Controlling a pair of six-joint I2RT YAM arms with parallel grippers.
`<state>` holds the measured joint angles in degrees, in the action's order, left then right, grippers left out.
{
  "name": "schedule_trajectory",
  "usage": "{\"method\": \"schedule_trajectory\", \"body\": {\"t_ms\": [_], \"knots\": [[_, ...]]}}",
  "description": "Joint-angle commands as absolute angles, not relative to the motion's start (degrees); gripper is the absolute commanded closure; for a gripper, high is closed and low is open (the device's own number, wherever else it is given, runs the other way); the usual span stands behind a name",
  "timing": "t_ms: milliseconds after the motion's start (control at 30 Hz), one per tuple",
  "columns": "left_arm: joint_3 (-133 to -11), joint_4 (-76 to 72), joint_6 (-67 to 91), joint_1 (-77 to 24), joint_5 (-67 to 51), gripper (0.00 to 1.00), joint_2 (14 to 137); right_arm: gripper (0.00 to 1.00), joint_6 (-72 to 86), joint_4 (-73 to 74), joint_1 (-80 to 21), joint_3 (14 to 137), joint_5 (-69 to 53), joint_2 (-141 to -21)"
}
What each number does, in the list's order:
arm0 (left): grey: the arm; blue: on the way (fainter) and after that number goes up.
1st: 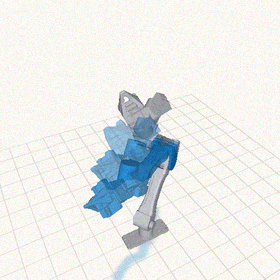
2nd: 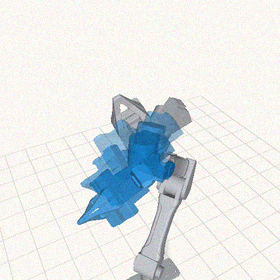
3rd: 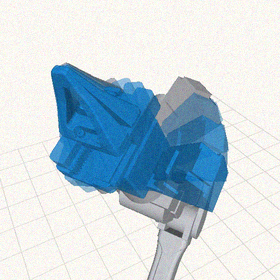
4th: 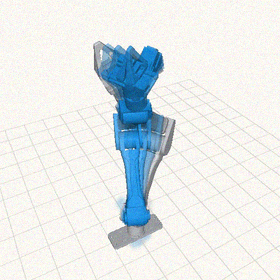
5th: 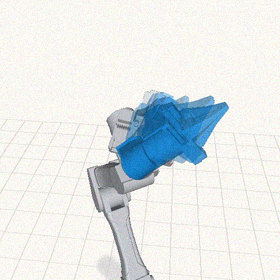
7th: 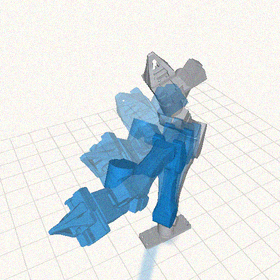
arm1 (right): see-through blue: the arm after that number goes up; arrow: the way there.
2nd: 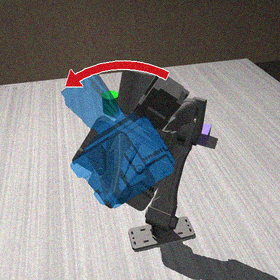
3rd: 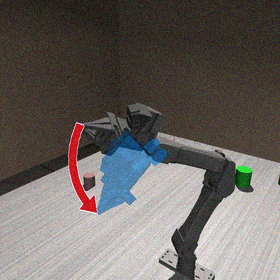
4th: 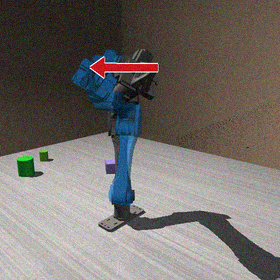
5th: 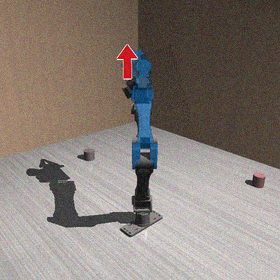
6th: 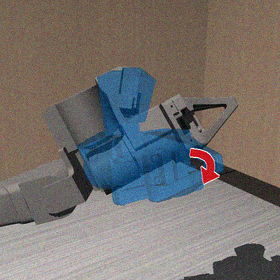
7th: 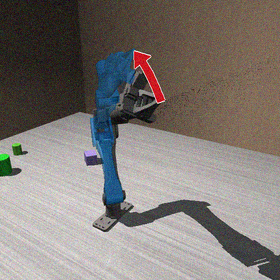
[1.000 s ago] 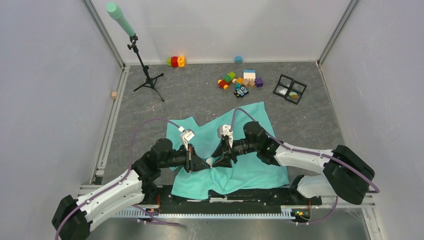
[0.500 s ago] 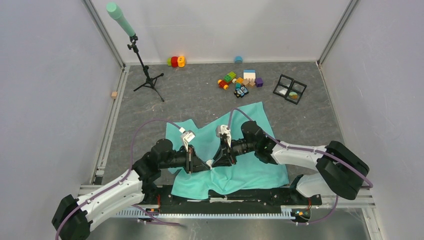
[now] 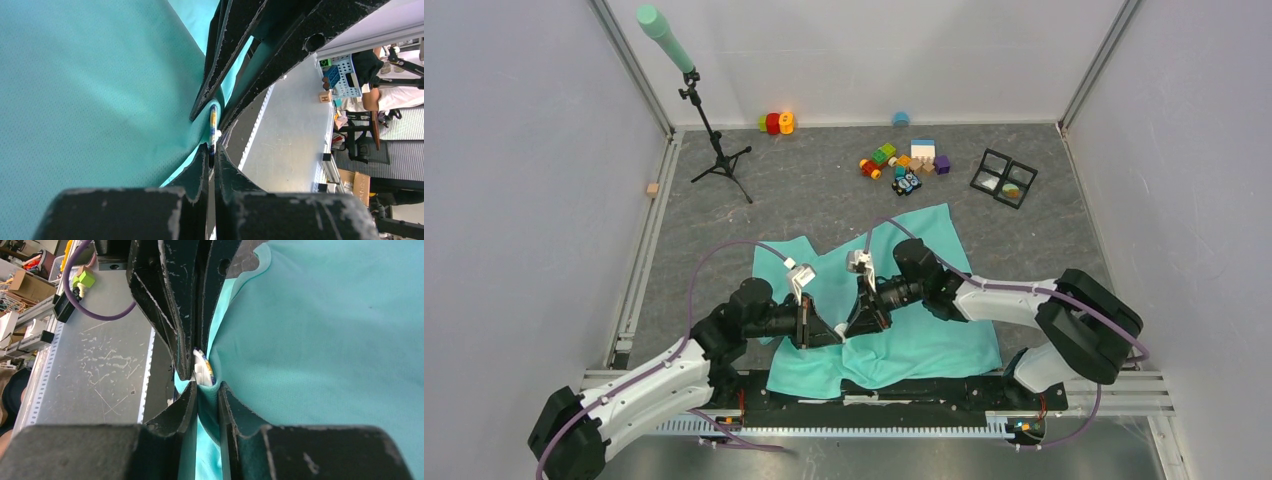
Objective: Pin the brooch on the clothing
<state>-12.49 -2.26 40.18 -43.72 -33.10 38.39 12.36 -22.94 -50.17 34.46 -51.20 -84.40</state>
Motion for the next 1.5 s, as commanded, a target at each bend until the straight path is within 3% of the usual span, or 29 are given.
{"method": "schedule_trajectory", "body": {"t_ms": [0, 800, 1067, 1233, 1367, 1467], "knots": [[-13.36, -9.14, 40.02, -43.86, -34.88, 0.98, 37.97, 0.89, 12.96, -24.20, -51.64, 37.90, -46.20, -86.41], [-13.44, -8.70, 40.01, -43.86, -34.38, 0.98, 37.60, 0.97, 23.10, -25.22, -51.12, 38.21, -33.11, -90.28], [-15.81, 2.44, 37.19, -43.86, -25.06, 0.98, 37.25, 0.96, 24.51, -28.11, -49.73, 34.79, -30.85, -87.25], [-16.03, 3.68, 38.09, -43.86, -22.98, 0.98, 38.44, 0.89, 24.52, -28.84, -49.44, 33.76, -31.44, -86.66], [-16.73, 6.25, 38.13, -43.86, -20.22, 0.97, 39.37, 0.75, 24.76, -31.46, -49.16, 32.36, -33.73, -85.10], [-17.76, 8.20, 38.24, -43.84, -18.25, 0.73, 39.95, 0.61, 24.81, -32.26, -48.65, 31.73, -34.58, -83.04]]}}
